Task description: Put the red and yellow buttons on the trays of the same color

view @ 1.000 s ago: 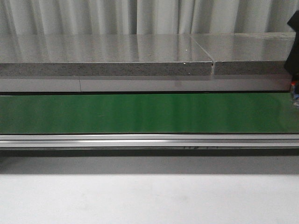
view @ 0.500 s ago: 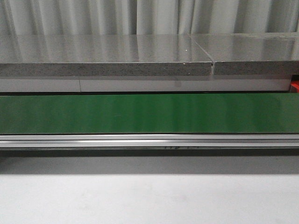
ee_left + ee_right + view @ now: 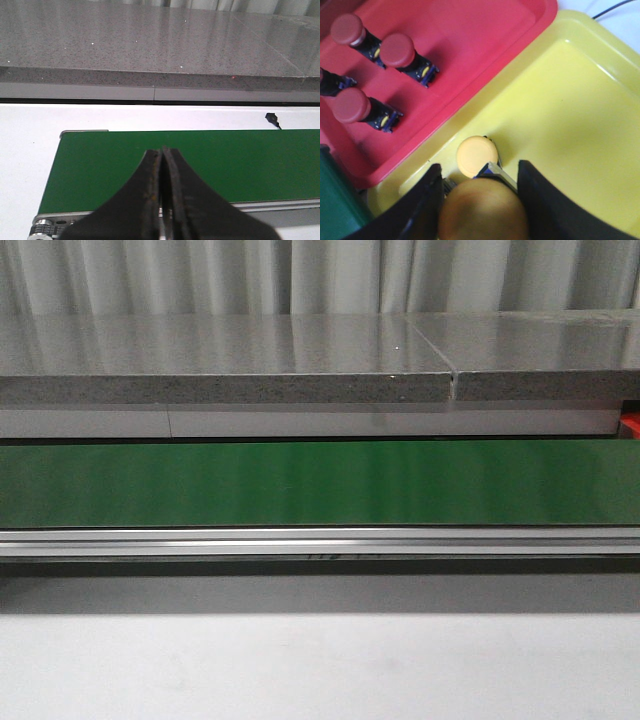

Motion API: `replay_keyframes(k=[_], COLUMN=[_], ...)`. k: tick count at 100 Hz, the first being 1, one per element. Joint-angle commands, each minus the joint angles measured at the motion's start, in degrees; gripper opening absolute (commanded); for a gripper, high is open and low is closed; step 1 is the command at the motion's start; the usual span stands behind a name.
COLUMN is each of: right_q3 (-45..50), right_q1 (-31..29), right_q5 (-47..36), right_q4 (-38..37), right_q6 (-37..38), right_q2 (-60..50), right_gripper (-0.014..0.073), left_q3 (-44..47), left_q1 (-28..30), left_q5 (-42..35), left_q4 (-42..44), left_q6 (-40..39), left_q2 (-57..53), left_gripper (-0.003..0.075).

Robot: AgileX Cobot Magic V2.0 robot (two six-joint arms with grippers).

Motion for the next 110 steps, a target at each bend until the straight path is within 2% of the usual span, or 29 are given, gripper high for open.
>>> replay_keyframes(k=[1, 29, 62, 110], right_q3=[-1.63, 3.93, 13.15, 13.68], right_q1=[-0.27, -0.27, -0.27, -0.27], right_q5=[-2.74, -6.4, -16.45, -18.27], right_q4=[-0.86, -2.19, -2.19, -2.19], right_q6=[0.1, 0.28, 0.71, 0.71], right_q2=[-0.65, 0.24, 0.55, 6.22], right_gripper=[0.0183, 0.0183, 0.0183, 0.0188], left_q3=[-1.55, -1.55, -1.55, -1.55], left_q1=[-0.51, -0.51, -0.51, -0.51], left_q5=[-4.01, -4.01, -4.01, -4.01], left_q4=[-0.97, -0.97, -0.97, -0.97], left_q6=[-0.03, -0.03, -0.03, -0.03], left_q2=[0.47, 0.47, 0.47, 0.47], left_gripper=[-0.0019, -0.0019, -0.0019, -0.0019])
